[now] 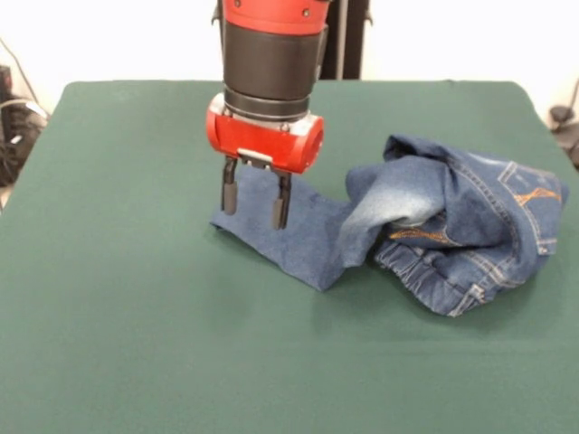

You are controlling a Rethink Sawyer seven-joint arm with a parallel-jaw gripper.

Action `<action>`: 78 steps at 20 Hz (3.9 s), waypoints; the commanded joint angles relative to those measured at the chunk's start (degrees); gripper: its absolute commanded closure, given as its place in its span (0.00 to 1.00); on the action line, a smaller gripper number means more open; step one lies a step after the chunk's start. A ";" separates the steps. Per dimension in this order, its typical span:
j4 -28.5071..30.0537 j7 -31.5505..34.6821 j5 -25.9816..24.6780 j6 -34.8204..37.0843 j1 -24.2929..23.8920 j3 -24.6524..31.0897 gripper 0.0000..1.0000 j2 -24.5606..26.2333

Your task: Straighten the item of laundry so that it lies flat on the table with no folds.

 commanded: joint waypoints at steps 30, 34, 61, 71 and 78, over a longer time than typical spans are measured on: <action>12.07 1.88 -3.56 -6.18 -1.44 8.11 0.00 1.05; 12.40 1.92 -3.52 -7.08 -1.26 7.77 0.00 1.38; 20.39 0.71 -9.11 -10.63 -9.23 14.08 0.00 -3.20; 14.34 5.53 -9.85 -16.10 -2.56 7.49 0.00 5.06; 14.75 3.14 -9.81 -17.57 -5.75 10.46 0.00 5.90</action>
